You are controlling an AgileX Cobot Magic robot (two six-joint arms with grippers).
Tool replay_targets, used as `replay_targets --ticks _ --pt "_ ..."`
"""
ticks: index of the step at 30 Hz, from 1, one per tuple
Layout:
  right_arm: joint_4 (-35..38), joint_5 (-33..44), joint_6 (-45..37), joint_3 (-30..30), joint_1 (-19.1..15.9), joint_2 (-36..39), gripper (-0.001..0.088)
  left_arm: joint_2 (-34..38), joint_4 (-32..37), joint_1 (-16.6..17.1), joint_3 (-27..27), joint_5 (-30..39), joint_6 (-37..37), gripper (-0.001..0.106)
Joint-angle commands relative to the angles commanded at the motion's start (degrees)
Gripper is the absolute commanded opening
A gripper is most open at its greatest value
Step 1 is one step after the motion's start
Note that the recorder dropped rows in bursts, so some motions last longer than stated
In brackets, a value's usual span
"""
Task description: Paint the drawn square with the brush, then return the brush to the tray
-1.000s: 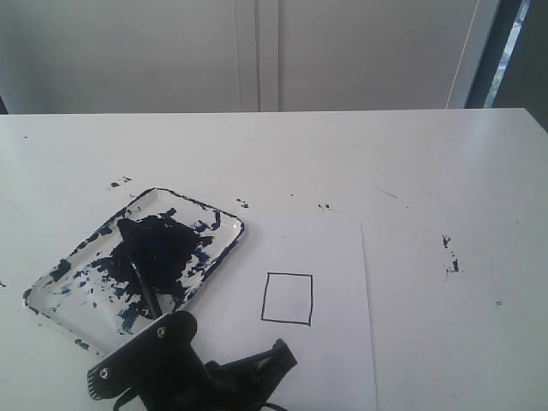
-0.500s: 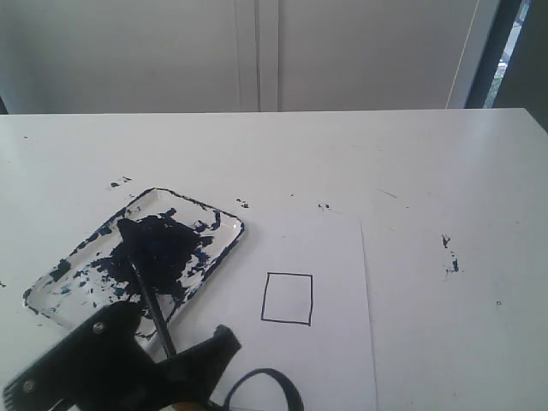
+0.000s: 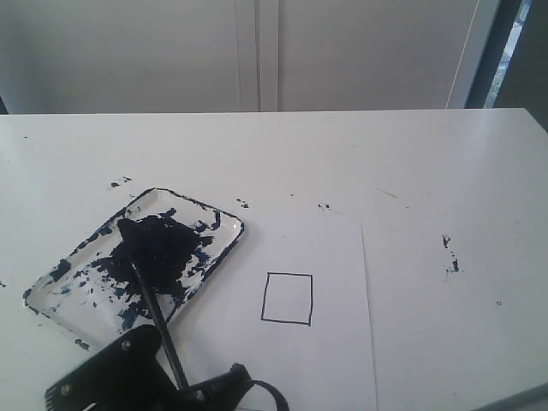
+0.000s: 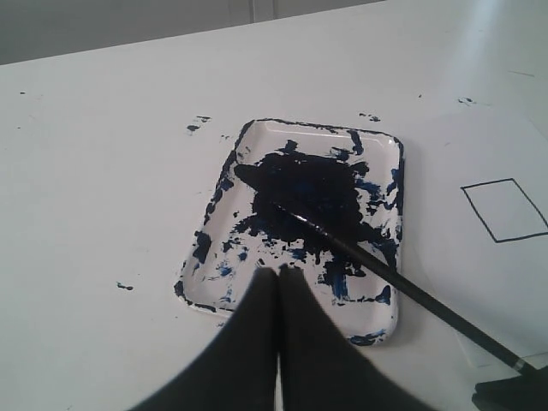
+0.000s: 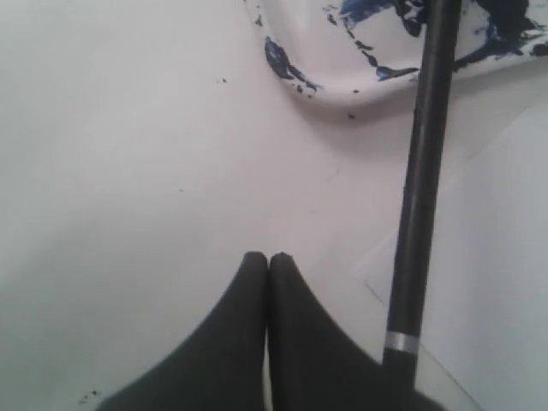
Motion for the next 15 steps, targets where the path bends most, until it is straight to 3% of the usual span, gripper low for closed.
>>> replay_targets --ticks 15 --pt "0.0 1.93 -4.39 0.0 -6.08 0.0 0.0 0.0 0.0 0.0 0.0 -0.1 0.0 0.0"
